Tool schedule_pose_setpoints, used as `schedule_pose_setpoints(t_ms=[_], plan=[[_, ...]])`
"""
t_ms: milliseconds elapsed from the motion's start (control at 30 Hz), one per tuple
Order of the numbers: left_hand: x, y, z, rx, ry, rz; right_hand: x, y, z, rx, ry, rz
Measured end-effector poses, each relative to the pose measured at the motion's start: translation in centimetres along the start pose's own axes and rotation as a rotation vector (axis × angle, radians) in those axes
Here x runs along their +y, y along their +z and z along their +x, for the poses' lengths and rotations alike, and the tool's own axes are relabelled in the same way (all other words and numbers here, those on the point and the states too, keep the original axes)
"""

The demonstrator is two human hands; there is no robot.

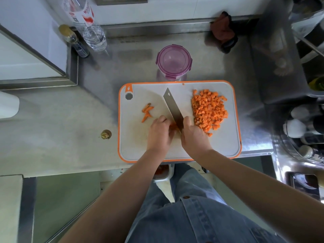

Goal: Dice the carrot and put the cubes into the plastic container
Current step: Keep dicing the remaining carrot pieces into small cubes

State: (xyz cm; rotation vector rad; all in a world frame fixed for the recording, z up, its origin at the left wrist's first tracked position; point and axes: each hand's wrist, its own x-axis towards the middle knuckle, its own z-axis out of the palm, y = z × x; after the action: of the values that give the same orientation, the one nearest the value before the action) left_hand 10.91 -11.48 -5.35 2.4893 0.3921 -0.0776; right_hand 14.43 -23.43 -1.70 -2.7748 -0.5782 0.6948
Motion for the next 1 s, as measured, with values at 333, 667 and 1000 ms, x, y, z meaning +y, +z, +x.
schedule_pose_setpoints(t_ms=[333,667,1000], plan=[[0.2,-0.3,-0.1,0.007,-0.024,0.015,0.3,-1.3,-0.3,0.053,-0.065,0.135],[0.0,0.0,0.0,-0.005,-0.060,-0.053,-0.2,-0.5,-0.3,-0.013,-0.022,0.063],[-0.1,-0.1,0.0,-0.013,-0.066,-0.009,0.2,0.2,0.5,-0.007,-0.021,0.121]])
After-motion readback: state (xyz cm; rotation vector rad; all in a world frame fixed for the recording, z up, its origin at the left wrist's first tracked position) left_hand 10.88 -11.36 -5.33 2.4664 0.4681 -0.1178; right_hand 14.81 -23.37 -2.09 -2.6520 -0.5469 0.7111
